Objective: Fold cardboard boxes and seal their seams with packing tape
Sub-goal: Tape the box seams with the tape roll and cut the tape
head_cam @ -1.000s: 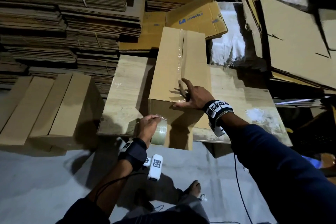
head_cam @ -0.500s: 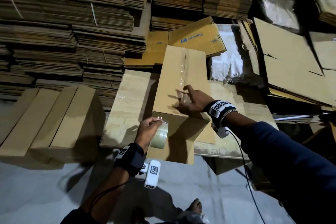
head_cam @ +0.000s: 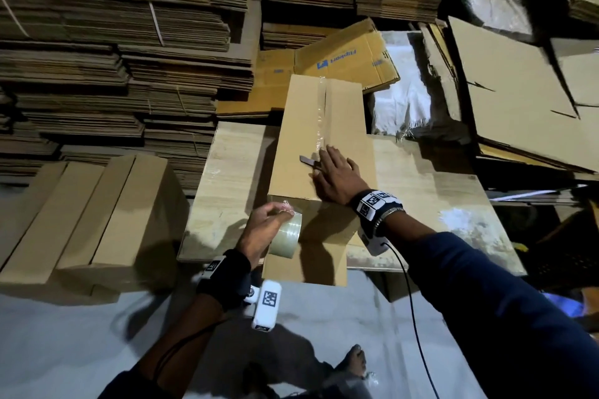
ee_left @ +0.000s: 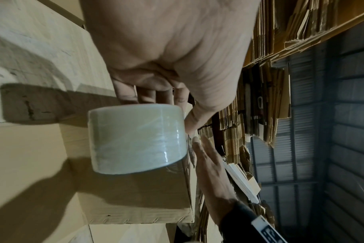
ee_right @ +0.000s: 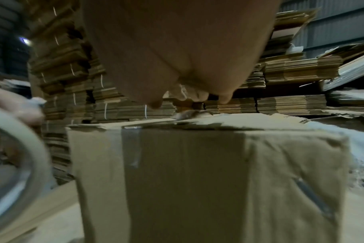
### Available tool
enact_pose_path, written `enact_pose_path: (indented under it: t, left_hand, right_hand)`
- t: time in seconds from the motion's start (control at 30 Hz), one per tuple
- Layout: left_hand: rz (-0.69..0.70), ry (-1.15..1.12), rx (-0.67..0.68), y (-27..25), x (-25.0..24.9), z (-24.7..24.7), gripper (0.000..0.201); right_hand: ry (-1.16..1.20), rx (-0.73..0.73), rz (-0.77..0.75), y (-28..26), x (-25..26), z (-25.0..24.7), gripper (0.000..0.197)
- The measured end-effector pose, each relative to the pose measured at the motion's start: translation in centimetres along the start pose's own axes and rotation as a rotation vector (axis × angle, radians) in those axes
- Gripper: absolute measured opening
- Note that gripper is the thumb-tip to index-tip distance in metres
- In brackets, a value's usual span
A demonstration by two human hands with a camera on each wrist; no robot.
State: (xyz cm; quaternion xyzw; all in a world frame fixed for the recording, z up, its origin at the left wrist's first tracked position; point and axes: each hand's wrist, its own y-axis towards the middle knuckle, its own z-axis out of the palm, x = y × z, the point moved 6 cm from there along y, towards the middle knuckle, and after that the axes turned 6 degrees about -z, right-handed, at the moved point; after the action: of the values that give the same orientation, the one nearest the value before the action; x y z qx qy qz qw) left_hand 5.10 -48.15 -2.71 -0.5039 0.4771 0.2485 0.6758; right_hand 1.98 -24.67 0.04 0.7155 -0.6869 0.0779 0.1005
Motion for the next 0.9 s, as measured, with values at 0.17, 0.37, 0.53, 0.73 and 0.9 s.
enact_pose_path:
  t: [0.17,0.37,0.53,0.73,0.9]
  left_hand:
    - [-0.017,0.072,0.112,-0.1,-0.8,1.1,0.025]
    - [-0.081,0.162,0.076,0.7,-0.1,0.9,0.029]
    - [-0.122,0.164,0.069,1.0,1.7,0.6,0.028]
    - [-0.111,0.181,0.051,0.7,2.5,0.9,0.026]
    - [-0.067,0.175,0.123,0.5,1.0,1.3,0.026]
  right_hand:
    - [-0.103,-0.102,-0.242,-2.9,3.2,0.0,0.062]
    - [-0.415,0.026,-0.267,-5.0,1.1,2.5,0.074]
    - [-0.457,-0.040,-0.199,-6.1,1.3,2.8,0.075]
    - [-0.373,-0.070,-0.114,-6.0,1.3,2.9,0.061]
    - [-0.354,-0.066,-0.192,-6.9,0.6,2.3,0.063]
